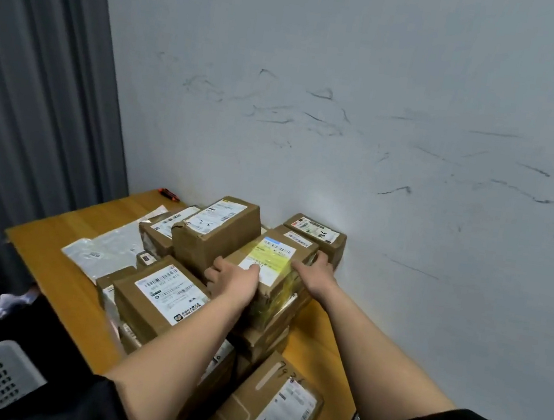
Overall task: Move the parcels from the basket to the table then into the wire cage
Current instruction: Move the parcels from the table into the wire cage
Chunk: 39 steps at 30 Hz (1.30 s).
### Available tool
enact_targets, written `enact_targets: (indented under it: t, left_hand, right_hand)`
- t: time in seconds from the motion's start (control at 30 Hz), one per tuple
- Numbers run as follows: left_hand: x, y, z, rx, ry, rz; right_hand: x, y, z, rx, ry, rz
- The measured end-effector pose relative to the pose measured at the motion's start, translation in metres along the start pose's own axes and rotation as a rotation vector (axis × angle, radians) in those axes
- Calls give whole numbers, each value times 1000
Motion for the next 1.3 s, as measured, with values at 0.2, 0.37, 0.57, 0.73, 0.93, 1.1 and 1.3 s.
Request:
enact_targets:
  t: [0.2, 0.37, 0.57, 0.73, 0.93, 1.1, 1.3]
  left_hand:
    - [6, 0, -11, 0, 26, 101]
    - [10, 1, -15, 2, 30, 236]
    - [14, 6, -9, 29, 22, 274]
    - [29, 28, 14, 78, -67, 275]
    - [66, 57, 47, 192, -178, 291]
    - [111, 74, 65, 321, -327, 221]
    - [190, 49, 81, 293, -651, 180]
  right_hand:
    - [7, 1, -38, 8, -1, -243]
    - [18, 8, -48, 31, -10, -428]
    - [17, 25, -76, -70, 62, -499]
    - [-16, 2, -34, -108, 229, -442]
    - [-74, 25, -5, -116, 302, -626]
    - [-120, 69, 51, -87, 443, -738]
    - [-160, 136, 103, -82, 539, -787]
Point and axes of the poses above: each hand's wrist, its own z-axis away from the middle knuckle, its own x-axis out of the palm, y = z × x, the point moved 5 cm from there along -z, towards the middle knuckle, and after that the axes turned 14 degrees about -y, right-handed, at the moved point
